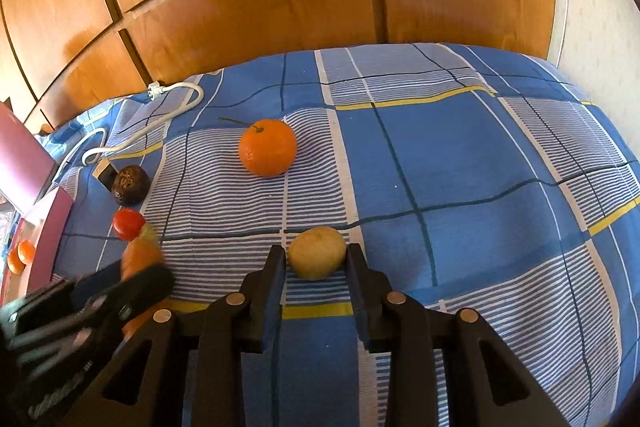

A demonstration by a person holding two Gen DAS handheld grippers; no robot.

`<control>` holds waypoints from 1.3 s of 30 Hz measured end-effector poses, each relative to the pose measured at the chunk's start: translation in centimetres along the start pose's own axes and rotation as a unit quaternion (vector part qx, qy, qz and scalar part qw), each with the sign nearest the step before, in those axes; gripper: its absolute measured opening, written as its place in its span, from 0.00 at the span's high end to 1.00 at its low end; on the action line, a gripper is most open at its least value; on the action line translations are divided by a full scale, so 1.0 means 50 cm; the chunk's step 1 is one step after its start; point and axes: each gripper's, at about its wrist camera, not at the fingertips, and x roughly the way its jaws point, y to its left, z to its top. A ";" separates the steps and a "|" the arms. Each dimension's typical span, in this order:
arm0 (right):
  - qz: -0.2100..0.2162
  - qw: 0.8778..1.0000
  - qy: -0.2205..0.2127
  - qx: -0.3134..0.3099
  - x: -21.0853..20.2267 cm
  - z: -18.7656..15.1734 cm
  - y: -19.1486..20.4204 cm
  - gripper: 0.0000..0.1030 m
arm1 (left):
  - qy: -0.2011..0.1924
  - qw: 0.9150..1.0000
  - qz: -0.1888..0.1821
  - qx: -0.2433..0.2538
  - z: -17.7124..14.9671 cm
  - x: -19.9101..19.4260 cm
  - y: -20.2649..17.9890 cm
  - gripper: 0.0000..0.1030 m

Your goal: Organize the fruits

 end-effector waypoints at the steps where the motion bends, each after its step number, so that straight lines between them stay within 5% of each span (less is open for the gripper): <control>1: 0.001 1.000 0.000 0.001 0.000 0.000 -0.001 0.69 | 0.000 1.000 0.000 -0.008 -0.014 -0.011 0.011 0.68; 4: 0.004 1.000 -0.001 0.003 0.000 -0.001 -0.004 0.69 | -0.013 0.999 0.000 -0.035 -0.046 -0.033 0.040 0.66; 39: -0.031 0.999 0.003 -0.032 0.004 -0.001 0.020 0.68 | -0.020 1.000 0.015 -0.008 -0.055 -0.031 0.030 0.64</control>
